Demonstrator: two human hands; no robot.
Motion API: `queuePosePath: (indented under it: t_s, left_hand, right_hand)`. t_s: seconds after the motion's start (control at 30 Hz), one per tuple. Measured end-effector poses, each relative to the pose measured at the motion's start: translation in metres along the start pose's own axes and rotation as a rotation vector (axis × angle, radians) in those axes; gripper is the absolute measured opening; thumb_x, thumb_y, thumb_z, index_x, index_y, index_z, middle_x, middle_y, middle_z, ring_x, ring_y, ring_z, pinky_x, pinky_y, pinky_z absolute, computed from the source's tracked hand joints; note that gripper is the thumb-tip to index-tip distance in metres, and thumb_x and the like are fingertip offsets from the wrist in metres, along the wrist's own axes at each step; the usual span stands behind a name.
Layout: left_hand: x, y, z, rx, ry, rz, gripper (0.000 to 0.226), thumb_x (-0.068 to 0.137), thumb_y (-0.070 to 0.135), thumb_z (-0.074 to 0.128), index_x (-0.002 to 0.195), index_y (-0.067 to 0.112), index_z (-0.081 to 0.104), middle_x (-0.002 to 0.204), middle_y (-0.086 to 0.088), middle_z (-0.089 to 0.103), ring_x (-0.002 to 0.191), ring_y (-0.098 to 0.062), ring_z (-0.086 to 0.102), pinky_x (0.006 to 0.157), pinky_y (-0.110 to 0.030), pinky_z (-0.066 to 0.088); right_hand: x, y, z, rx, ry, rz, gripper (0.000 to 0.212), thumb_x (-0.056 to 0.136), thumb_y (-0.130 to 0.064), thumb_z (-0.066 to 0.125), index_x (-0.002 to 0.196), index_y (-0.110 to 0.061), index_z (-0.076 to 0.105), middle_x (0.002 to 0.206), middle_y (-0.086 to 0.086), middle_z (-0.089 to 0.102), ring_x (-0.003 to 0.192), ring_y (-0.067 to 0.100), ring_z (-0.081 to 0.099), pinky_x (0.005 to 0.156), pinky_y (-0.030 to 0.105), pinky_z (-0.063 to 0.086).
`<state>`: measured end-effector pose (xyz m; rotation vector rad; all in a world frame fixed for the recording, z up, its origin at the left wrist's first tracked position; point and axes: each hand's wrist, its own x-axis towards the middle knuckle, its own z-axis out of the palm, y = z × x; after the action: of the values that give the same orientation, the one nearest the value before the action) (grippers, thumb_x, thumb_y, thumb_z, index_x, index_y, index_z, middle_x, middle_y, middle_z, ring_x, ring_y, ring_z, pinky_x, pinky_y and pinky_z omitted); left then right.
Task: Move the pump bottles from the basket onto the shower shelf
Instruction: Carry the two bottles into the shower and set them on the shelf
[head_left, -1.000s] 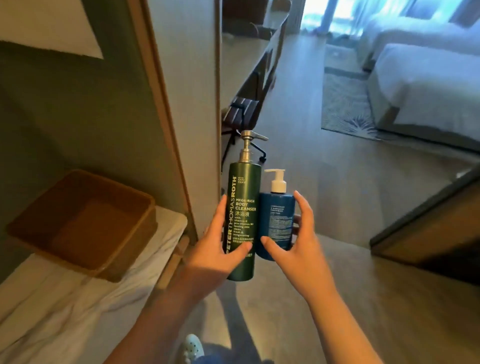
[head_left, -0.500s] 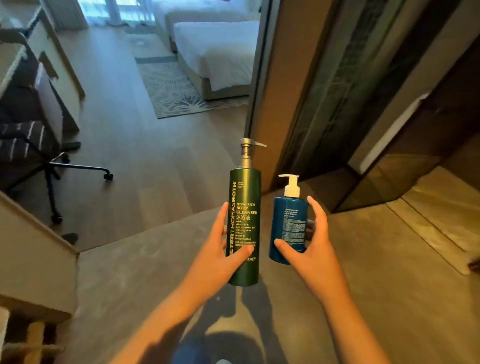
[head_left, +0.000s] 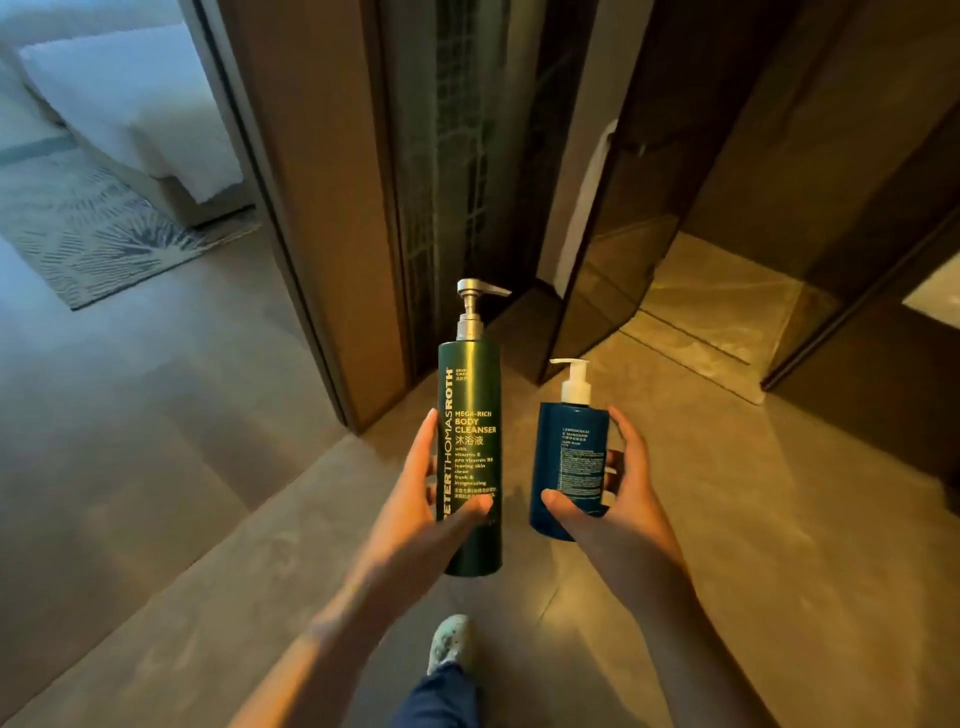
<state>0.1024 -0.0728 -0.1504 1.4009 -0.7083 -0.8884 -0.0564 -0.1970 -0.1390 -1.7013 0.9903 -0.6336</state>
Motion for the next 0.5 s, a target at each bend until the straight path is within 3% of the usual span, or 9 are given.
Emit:
queuePosePath:
  t_s: [0.07,0.2,0.27,0.37,0.5]
  left_hand:
    - [0.033,0.003,-0.002,0.055,-0.047,0.029,0.086,0.075,0.027,0.074,0.131,0.066,0.021,0.127,0.02,0.052,0.118,-0.003,0.052,0.096,-0.034,0.047]
    - [0.099,0.006,-0.008,0.137,-0.065,0.036,0.089,0.08,0.024,0.072,0.137,0.063,0.015,0.128,0.019,0.051,0.116,-0.007,0.054,0.094,-0.048,0.049]
    - [0.129,0.006,-0.004,0.152,-0.078,0.023,0.089,0.077,0.032,0.073,0.138,0.061,0.015,0.128,0.016,0.052,0.112,-0.007,0.057,0.091,-0.046,0.051]
    - [0.166,0.004,0.007,0.178,-0.121,0.011,0.09,0.079,0.026,0.072,0.14,0.059,0.014,0.131,0.012,0.05,0.11,-0.004,0.057,0.088,-0.037,0.053]
    - [0.209,0.006,0.037,0.189,-0.211,0.007,0.089,0.081,0.021,0.071,0.139,0.06,0.015,0.12,0.026,0.053,0.105,0.004,0.058,0.075,-0.021,0.054]
  right_hand:
    - [0.027,-0.005,0.001,-0.051,0.037,-0.006,0.094,0.075,-0.02,0.077,0.118,-0.075,0.014,0.098,-0.052,0.048,0.089,-0.034,0.043,0.055,-0.006,0.036]
    - [0.087,-0.017,0.006,-0.109,0.103,-0.028,0.092,0.074,-0.022,0.078,0.129,-0.063,0.016,0.107,-0.032,0.05,0.093,-0.031,0.045,0.061,-0.005,0.038]
    - [0.114,-0.019,0.006,-0.133,0.123,-0.035,0.092,0.074,-0.028,0.077,0.136,-0.056,0.015,0.11,-0.028,0.049,0.095,-0.03,0.044,0.062,-0.004,0.039]
    - [0.138,-0.017,-0.001,-0.164,0.161,-0.049,0.09,0.075,-0.034,0.075,0.135,-0.057,0.012,0.111,-0.032,0.044,0.097,-0.031,0.041,0.064,-0.005,0.037]
    - [0.154,-0.006,-0.03,-0.129,0.223,0.022,0.09,0.075,-0.036,0.075,0.134,-0.06,0.013,0.115,-0.033,0.044,0.097,-0.027,0.045,0.063,-0.002,0.041]
